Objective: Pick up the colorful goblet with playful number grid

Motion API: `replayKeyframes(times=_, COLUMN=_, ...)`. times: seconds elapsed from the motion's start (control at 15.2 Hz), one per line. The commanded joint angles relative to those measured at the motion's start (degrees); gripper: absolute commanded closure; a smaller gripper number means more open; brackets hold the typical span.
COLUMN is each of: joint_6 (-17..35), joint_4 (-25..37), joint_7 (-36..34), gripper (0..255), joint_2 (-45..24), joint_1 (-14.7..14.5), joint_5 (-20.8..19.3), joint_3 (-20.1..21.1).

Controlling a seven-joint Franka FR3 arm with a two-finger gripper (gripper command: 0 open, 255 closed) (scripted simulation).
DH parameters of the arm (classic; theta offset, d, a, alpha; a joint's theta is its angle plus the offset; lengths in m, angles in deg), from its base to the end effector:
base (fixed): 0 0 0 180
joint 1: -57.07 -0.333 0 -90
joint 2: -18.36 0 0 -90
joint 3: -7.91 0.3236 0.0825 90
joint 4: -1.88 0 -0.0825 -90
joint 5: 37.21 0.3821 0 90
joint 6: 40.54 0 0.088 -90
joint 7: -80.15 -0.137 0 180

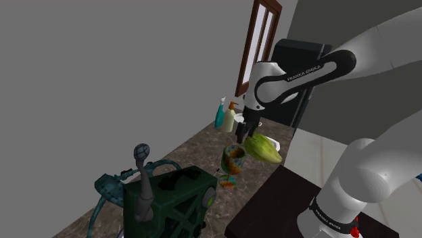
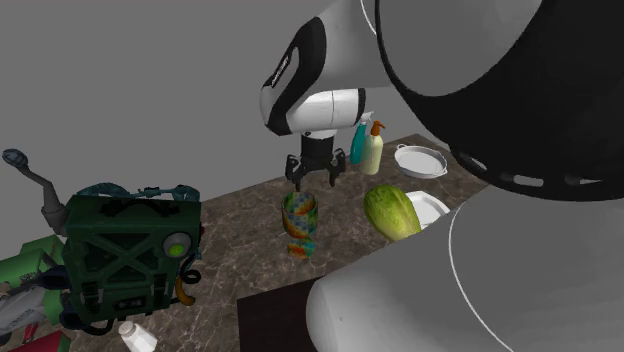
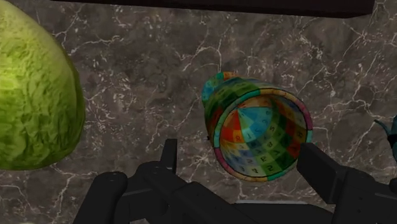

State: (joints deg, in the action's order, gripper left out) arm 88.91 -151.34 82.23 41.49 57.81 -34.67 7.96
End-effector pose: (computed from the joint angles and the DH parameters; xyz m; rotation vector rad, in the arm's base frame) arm 0.3807 -0.0024 0.3421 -3.1076 0.0065 0.0161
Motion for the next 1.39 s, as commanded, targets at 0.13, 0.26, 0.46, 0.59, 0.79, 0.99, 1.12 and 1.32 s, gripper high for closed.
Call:
replayKeyframes(times=0.13, joint_6=8.5, joint_4=-0.7, joint_7=1.0, gripper=0, joint_2=-7.8, joint_1=-0.1, joint_5=0.2, joint_3=-0.3)
replayKeyframes(times=0.26, joint_6=10.4, joint_4=-1.2, joint_7=1.1, gripper=0, joint_2=-9.2, joint_1=-0.1, joint_5=0.3, joint_3=-0.3)
replayKeyframes(times=0.46, joint_6=13.4, joint_4=-1.9, joint_7=1.3, gripper=0, joint_2=-11.5, joint_1=-0.2, joint_5=0.5, joint_3=-0.3)
replayKeyframes(times=0.59, joint_6=15.3, joint_4=-2.2, joint_7=1.5, gripper=0, joint_2=-13.1, joint_1=-0.2, joint_5=0.7, joint_3=-0.3)
replayKeyframes(times=0.79, joint_6=15.8, joint_4=-2.3, joint_7=1.6, gripper=255, joint_2=-13.5, joint_1=-0.2, joint_5=0.7, joint_3=-0.4)
replayKeyframes(times=0.99, joint_6=15.8, joint_4=-2.3, joint_7=1.6, gripper=255, joint_2=-13.6, joint_1=-0.2, joint_5=0.7, joint_3=-0.4)
replayKeyframes(times=1.12, joint_6=15.8, joint_4=-2.3, joint_7=1.6, gripper=255, joint_2=-13.6, joint_1=-0.2, joint_5=0.7, joint_3=-0.4)
replayKeyframes(times=1.32, joint_6=15.8, joint_4=-2.3, joint_7=1.5, gripper=255, joint_2=-13.5, joint_1=-0.2, joint_5=0.7, joint_3=-0.4)
